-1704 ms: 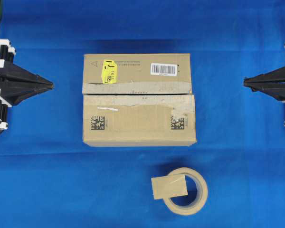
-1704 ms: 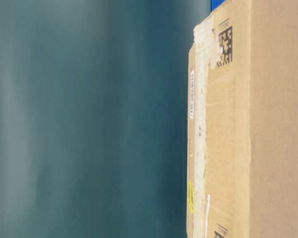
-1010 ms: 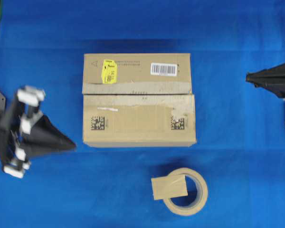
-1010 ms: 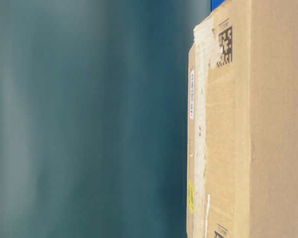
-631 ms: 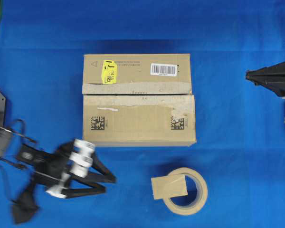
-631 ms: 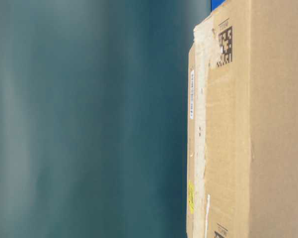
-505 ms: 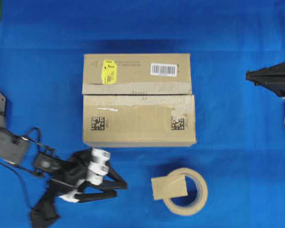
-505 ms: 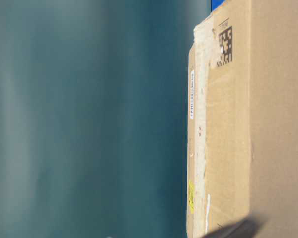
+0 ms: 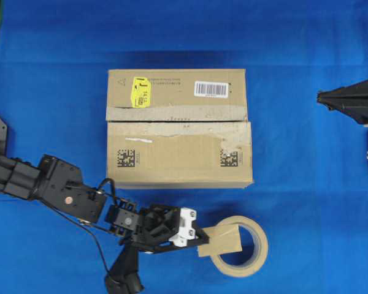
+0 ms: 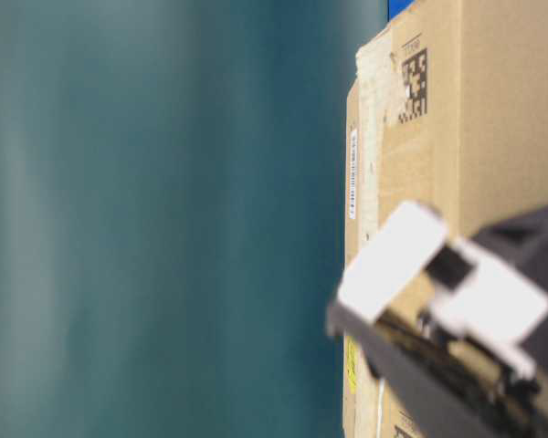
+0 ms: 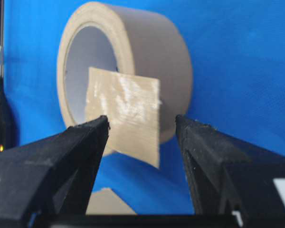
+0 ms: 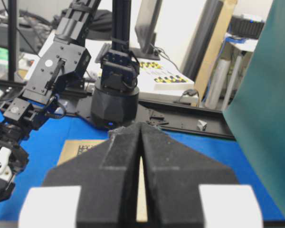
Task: Apply tape along the seams of the closed cardboard box to seal it securely.
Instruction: 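Move the left gripper to the tape roll and pinch its loose end, then pull the tape end with the left gripper up onto the box seam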
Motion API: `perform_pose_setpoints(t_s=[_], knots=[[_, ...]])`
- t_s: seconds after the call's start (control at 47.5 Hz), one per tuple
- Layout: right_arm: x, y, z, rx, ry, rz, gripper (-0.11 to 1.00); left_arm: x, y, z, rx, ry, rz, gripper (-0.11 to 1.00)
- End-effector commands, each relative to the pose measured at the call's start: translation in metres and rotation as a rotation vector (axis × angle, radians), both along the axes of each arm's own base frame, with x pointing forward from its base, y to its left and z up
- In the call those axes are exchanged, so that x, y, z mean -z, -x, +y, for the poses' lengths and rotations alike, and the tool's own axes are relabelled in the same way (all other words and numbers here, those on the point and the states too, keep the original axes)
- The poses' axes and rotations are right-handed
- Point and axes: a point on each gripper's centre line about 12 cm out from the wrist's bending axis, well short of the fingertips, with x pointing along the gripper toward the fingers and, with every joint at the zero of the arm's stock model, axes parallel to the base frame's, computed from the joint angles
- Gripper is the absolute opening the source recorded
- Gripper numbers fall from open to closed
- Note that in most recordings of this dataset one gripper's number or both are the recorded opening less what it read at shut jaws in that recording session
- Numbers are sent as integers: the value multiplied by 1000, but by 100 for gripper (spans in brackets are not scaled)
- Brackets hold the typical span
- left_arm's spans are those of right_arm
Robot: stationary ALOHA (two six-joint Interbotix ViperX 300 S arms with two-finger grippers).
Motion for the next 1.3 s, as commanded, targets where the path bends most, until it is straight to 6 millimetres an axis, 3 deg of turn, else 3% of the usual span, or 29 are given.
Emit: perform_pose_setpoints(t_s=[0.0, 0.189, 0.295, 0.484, 0.547, 0.799, 1.01, 1.283], knots=[[-8, -2, 0, -2, 5, -23, 0, -13, -9, -4, 1, 15, -40, 55], [-7, -2, 1, -4, 17, -20, 0, -13, -9, -5, 3, 14, -41, 55], [-7, -3, 1, -7, 21, -17, 0, -12, -7, -4, 0, 16, -33, 49], [-5, -5, 1, -6, 24, -9, 0, -15, -3, -4, 2, 18, -29, 9], [-3, -5, 1, -6, 24, -3, 0, -20, -3, -6, 6, 20, -37, 0], [-4, -5, 1, -6, 24, -6, 0, -35, 3, -2, 14, -8, -5, 0], [-6, -5, 1, -6, 24, -7, 0, -62, 12, 3, 77, -121, -48, 0], [-14, -4, 1, -6, 23, -15, 0, -101, 21, 40, 36, -176, -132, 0]])
